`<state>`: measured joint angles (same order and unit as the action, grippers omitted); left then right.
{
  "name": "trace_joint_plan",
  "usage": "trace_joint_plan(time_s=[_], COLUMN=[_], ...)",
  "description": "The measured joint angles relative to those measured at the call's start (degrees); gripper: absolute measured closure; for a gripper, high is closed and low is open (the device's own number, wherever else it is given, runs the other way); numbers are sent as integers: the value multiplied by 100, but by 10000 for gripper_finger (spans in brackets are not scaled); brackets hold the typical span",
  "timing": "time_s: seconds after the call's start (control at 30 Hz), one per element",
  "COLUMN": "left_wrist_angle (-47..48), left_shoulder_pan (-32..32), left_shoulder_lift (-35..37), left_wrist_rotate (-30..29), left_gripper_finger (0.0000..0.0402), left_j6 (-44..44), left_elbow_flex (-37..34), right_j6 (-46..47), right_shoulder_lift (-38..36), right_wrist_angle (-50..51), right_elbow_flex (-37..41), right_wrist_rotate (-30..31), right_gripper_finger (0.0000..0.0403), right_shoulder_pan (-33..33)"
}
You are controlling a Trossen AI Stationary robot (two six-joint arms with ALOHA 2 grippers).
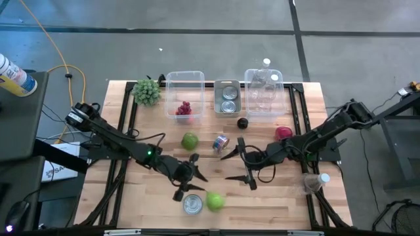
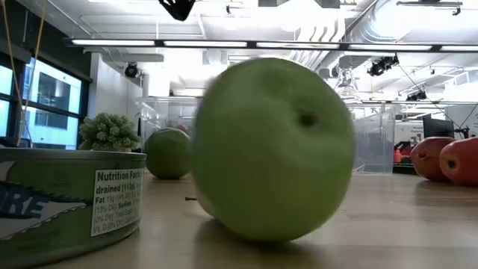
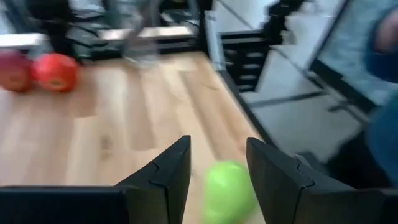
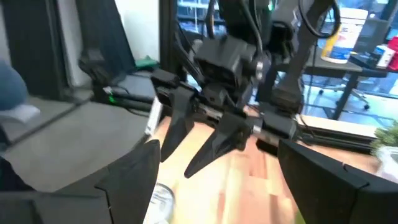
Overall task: Pick & Place Food Item
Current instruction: Put the pear into the left transparent bin
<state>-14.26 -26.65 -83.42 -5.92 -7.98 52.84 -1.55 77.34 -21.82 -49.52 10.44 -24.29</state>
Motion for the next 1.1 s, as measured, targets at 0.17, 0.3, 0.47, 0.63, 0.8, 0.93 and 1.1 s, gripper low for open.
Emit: trace_joint_plan(time_s=[0.17,0.3,0.47,0.63,0.8,0.93,1.1], left_wrist_angle=[6,111,52,-218,-1019,-1502,-1610], left_shoulder_pan=[-115,-188,-190,-256,-297,-333,-365], left_shoulder_lift=[-2,-7,-10,-257,-903,-1345,-1687], left_wrist_rotate=[175,176,140,84,-15,-779,-1289], left_gripper_finger=[254,254,243,179,81,12,26], left_j6=[-588,-600,-591,-110,503,985,537], left_elbow_flex=[0,-4,-6,-9,-13,-13,-11], right_j6=[485,648,644,594,785,1078,1249], right_shoulder_lift=[0,0,0,0,0,0,41], right_wrist_angle=[-84,-76,-73,-46,252,457,429], right_elbow_flex=[0,0,0,0,0,0,0], right_wrist_rotate=[9,7,9,7,11,7,15], right_gripper_finger=[100,109,113,114,114,114,114], right_shoulder_pan=[-212,-419,-607,-654,-648,-697,-840])
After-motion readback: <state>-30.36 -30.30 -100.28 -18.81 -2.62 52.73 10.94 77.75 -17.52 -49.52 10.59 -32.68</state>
